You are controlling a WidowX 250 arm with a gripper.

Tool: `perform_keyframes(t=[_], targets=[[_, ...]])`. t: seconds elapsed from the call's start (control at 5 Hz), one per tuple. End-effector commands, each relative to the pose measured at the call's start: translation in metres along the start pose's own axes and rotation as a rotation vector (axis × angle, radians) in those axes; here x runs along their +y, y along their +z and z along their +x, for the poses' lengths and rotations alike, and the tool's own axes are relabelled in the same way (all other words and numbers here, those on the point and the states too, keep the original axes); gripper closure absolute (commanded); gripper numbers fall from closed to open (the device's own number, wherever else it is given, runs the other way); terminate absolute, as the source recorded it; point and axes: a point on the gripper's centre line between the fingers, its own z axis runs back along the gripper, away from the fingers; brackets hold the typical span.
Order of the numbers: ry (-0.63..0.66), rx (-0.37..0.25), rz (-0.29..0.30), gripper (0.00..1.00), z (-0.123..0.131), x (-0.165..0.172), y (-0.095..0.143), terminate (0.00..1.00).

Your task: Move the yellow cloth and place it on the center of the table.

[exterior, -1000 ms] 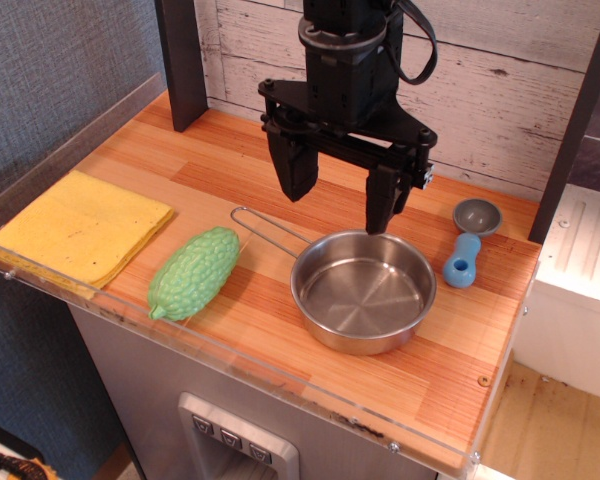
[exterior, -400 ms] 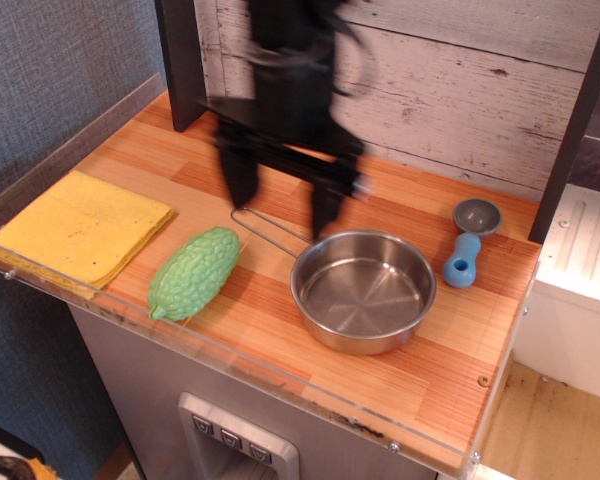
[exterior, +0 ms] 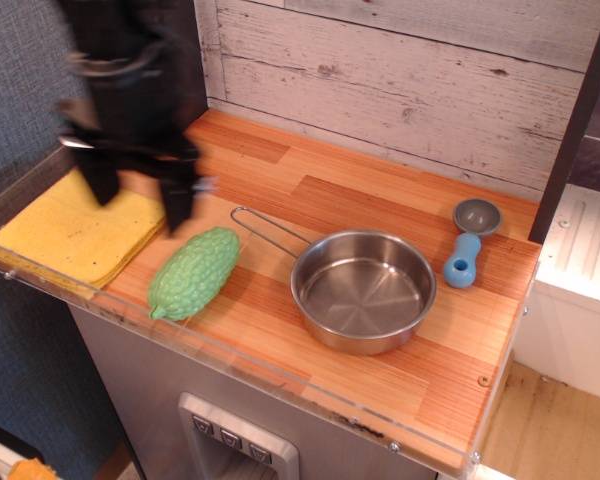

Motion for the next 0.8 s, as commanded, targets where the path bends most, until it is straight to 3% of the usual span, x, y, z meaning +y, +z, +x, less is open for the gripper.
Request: perform_keyframes(t=[0.0, 0.2, 0.6], targets=[[-0.094, -0.016, -0.024, 0.00, 0.009, 0.051, -0.036, 0.00], [-0.109, -0.018, -0.041, 0.00, 0.015, 0.067, -0.055, 0.00], [-0.163, -0.003, 0.002, 0.00, 0.024, 0.084, -0.056, 0.00]])
